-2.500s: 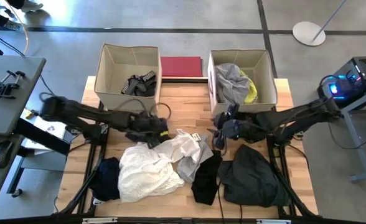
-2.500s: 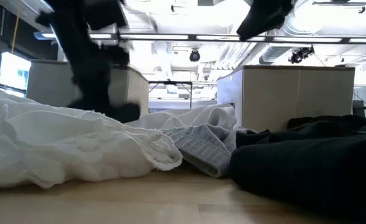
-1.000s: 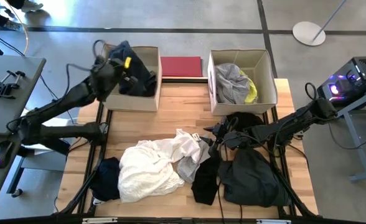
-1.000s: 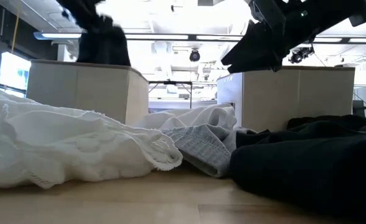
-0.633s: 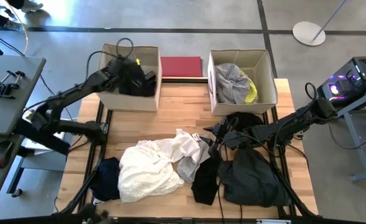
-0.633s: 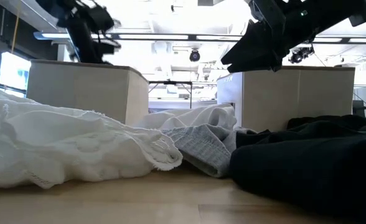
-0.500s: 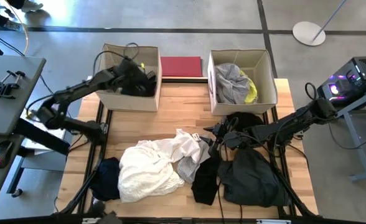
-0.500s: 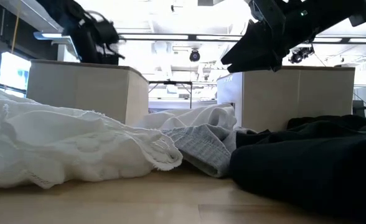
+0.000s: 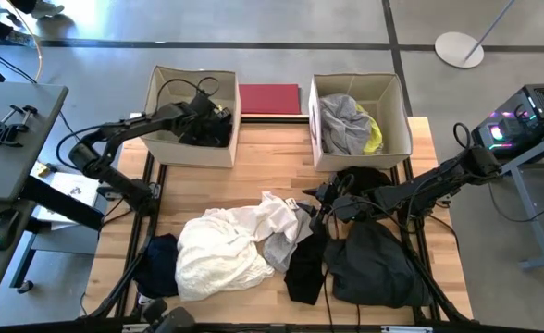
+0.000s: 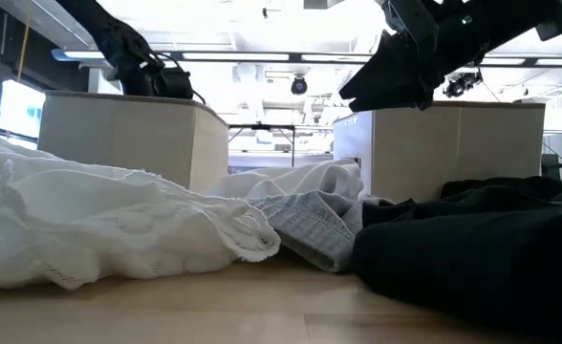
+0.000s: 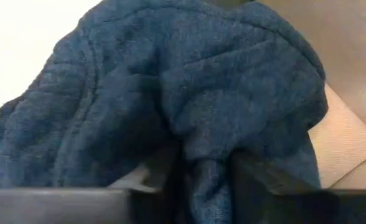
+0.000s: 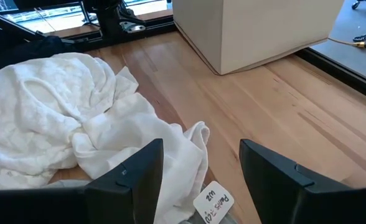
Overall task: Sort clothes
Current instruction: Put the dark blue cloth into the left laundry organizer, then put the black boxer into the left laundry organizer
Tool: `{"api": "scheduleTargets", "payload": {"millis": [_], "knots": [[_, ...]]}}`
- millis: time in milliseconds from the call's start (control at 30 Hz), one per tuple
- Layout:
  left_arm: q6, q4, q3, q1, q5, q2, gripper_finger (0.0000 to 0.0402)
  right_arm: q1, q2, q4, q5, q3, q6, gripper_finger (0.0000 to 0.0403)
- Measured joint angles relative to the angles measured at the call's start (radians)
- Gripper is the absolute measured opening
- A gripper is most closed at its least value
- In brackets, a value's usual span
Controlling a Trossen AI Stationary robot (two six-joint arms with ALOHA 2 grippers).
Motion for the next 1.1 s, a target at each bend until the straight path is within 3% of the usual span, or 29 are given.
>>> {"api": "scheduleTargets", "payload": {"millis": [133, 267, 467, 633, 833, 967, 1100], "knots": [[-0.014, -0.054, 0.050, -0.002, 0.002, -0.048, 0.0186, 0.000, 0.000, 0.000, 0.000, 0.000, -0.001, 0.0201], [-0.040, -0.101, 0.136, -0.023, 0.002, -0.113, 0.0223, 0.000, 0.000, -0.001, 0.002, 0.000, -0.020, 0.0201], [-0.069, -0.087, 0.208, -0.110, 0.001, -0.247, 0.0229, 0.000, 0.000, -0.024, 0.008, 0.000, -0.027, 0.0201], [-0.086, -0.001, 0.192, -0.279, -0.004, -0.366, 0.0211, 0.000, -0.019, -0.129, -0.028, 0.030, -0.027, 0.0201], [-0.085, 0.193, 0.116, -0.529, -0.021, -0.446, 0.0184, 0.000, -0.082, -0.557, -0.125, 0.206, 0.067, 0.0201], [-0.084, 0.332, 0.034, -0.656, -0.048, -0.449, 0.0173, 0.000, -0.081, -0.959, -0.191, 0.339, 0.343, 0.0201], [-0.085, 0.488, -0.062, -0.745, -0.065, -0.440, 0.0168, -0.006, -0.077, -1.221, -0.289, 0.352, 0.618, 0.0201]]}}
